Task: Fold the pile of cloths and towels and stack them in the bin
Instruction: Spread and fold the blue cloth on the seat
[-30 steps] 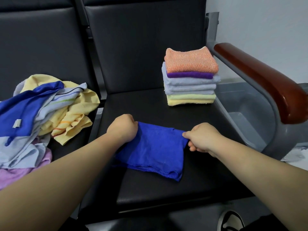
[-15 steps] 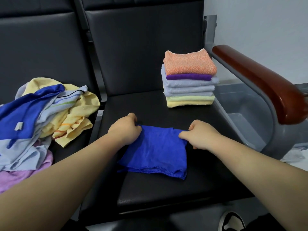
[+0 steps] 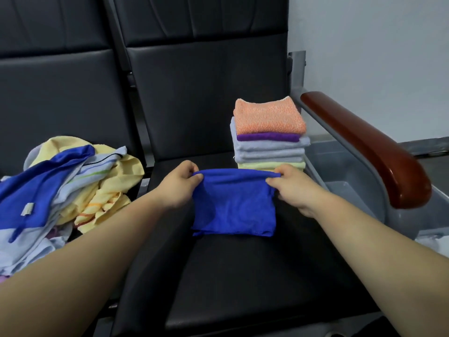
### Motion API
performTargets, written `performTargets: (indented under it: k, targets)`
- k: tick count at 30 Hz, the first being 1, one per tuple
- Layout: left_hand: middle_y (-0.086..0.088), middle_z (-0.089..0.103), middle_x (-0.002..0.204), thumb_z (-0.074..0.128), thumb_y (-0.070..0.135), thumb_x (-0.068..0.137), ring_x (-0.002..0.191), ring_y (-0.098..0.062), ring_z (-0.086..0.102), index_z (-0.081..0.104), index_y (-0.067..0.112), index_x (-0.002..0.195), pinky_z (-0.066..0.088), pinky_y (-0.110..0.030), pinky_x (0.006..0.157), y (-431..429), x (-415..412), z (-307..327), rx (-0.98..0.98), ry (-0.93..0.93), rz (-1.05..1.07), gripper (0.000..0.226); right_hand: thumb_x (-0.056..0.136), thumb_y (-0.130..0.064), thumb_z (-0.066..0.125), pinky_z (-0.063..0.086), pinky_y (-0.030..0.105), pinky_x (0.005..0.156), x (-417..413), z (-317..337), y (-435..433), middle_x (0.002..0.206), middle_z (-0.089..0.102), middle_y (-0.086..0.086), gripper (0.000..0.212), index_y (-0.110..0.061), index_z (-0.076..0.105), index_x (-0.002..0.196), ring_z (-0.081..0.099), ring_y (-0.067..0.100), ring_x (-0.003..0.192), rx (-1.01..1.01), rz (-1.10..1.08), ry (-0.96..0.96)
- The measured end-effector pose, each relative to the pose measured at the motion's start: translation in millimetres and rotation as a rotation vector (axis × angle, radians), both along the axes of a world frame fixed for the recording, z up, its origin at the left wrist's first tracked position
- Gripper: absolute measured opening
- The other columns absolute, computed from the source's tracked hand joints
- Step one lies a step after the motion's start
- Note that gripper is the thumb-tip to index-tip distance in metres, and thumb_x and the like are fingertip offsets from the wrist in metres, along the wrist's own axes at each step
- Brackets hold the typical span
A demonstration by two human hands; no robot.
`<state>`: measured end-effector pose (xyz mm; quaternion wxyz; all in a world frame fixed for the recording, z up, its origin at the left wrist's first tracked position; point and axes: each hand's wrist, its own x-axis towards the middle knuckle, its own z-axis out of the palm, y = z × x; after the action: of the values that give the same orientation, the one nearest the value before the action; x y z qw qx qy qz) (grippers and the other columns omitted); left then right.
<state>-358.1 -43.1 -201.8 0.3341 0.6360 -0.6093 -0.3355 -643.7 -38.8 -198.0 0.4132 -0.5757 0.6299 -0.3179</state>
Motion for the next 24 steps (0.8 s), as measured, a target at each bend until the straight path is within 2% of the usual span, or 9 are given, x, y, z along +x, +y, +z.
performTargets:
  k: [3,6,7,9,10,13,16,20,24]
  targets:
    - [0.000,0.058,0.082,0.052,0.027,0.104,0.071,-0.015,0.051,0.050,0.024,0.096,0.045,-0.034,0.064,-8.1,-21.4,23.9,-0.128,-0.029,0.047,0.009,0.102,-0.023,0.058,0.047,0.039,0.071,-3.2,12.2,-9.3,0.092,0.065,0.008,0.007,-0.020,0.054,0.097,0.059,0.023,0.081,-0.121,-0.053,-0.022]
    - [0.001,0.056,0.084,0.046,0.023,0.105,0.072,-0.014,0.048,0.049,0.017,0.102,0.041,-0.031,0.060,-32.6,-48.9,57.7,-0.256,-0.036,0.103,0.007,0.101,-0.026,0.053,0.055,0.043,0.079,-11.3,39.1,-32.4,0.098,0.067,0.004,0.002,-0.027,0.053,0.102,0.064,0.022,0.087,-0.232,-0.138,-0.038]
    - [0.001,0.055,0.083,0.044,0.022,0.105,0.071,-0.014,0.048,0.048,0.017,0.103,0.040,-0.031,0.060,-44.6,-59.3,71.7,-0.295,-0.014,0.122,0.007,0.100,-0.025,0.052,0.054,0.040,0.078,-15.5,50.3,-44.5,0.099,0.066,0.001,0.005,-0.027,0.053,0.105,0.064,0.019,0.088,-0.285,-0.172,-0.034]
    - [0.001,0.055,0.083,0.043,0.022,0.106,0.070,-0.014,0.048,0.048,0.016,0.105,0.041,-0.032,0.060,-68.3,-77.5,94.2,-0.349,0.028,0.143,0.008,0.103,-0.023,0.050,0.043,0.032,0.064,-22.5,74.8,-65.7,0.091,0.060,-0.004,0.001,-0.023,0.049,0.102,0.056,0.013,0.078,-0.379,-0.221,-0.002]
    - [0.001,0.055,0.083,0.042,0.023,0.106,0.069,-0.014,0.048,0.047,0.015,0.106,0.041,-0.032,0.059,-78.2,-84.3,102.3,-0.365,0.040,0.144,0.009,0.104,-0.024,0.049,0.037,0.032,0.060,-24.8,85.1,-74.3,0.086,0.056,-0.006,0.007,-0.022,0.046,0.099,0.052,0.012,0.072,-0.407,-0.235,0.009]
    - [-0.001,0.055,0.084,0.041,0.023,0.107,0.068,-0.015,0.049,0.046,0.014,0.106,0.040,-0.032,0.057,-115.3,-104.3,125.6,-0.403,0.054,0.151,0.011,0.105,-0.025,0.046,0.040,0.035,0.064,-36.0,111.7,-112.0,0.082,0.053,-0.003,0.008,-0.019,0.044,0.101,0.051,0.020,0.071,-0.460,-0.285,0.084]
    - [-0.002,0.055,0.087,0.041,0.022,0.106,0.068,-0.015,0.048,0.045,0.012,0.106,0.039,-0.031,0.055,-155.3,-116.9,138.1,-0.339,0.014,0.171,0.011,0.105,-0.025,0.043,0.046,0.041,0.072,-45.4,127.7,-151.6,0.092,0.056,0.001,0.010,-0.017,0.044,0.111,0.057,0.027,0.083,-0.410,-0.294,0.139]
    - [-0.004,0.056,0.093,0.043,0.023,0.104,0.074,-0.016,0.051,0.046,0.012,0.108,0.038,-0.032,0.057,-202.1,-121.5,126.7,-0.218,-0.115,0.175,0.013,0.105,-0.023,0.044,0.044,0.036,0.078,-52.2,125.9,-196.1,0.116,0.061,0.009,0.019,-0.014,0.048,0.121,0.060,0.030,0.100,-0.325,-0.262,0.269]
    - [0.000,0.052,0.092,0.049,0.024,0.103,0.076,-0.014,0.050,0.043,0.012,0.110,0.039,-0.032,0.061,-229.7,-119.4,97.0,-0.182,-0.239,0.166,0.015,0.106,-0.024,0.051,0.043,0.035,0.075,-49.9,104.4,-224.8,0.115,0.063,0.010,0.017,-0.012,0.053,0.118,0.057,0.028,0.093,-0.301,-0.238,0.473]
